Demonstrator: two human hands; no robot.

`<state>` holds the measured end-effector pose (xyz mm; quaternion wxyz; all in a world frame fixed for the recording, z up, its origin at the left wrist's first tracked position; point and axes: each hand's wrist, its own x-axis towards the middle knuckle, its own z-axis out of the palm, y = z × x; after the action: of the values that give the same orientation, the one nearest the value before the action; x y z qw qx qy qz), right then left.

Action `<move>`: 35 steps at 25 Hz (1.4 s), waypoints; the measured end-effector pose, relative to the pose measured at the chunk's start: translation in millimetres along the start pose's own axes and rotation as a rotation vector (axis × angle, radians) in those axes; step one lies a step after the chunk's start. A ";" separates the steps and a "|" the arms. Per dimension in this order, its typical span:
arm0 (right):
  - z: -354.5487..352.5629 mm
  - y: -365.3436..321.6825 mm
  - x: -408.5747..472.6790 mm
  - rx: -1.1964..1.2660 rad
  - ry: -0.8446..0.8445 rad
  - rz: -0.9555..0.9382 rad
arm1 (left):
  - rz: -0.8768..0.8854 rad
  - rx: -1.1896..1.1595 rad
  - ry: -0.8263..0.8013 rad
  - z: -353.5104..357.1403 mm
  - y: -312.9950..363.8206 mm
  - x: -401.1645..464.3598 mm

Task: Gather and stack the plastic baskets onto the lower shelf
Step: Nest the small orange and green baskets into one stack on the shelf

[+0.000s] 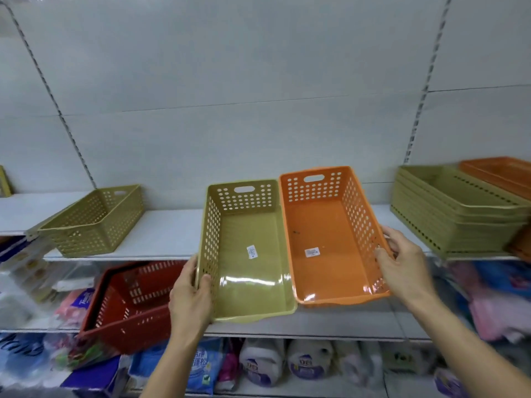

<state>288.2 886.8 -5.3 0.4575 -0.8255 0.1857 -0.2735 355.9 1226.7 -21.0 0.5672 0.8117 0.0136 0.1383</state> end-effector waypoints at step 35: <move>-383.8 137.8 259.1 0.050 0.285 -0.108 | 0.227 -0.240 0.022 378.3 275.0 -65.8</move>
<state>244.4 421.1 115.4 0.4314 -0.7755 0.1974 -0.4166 346.3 770.1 99.1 0.6407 0.7328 -0.0887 0.2112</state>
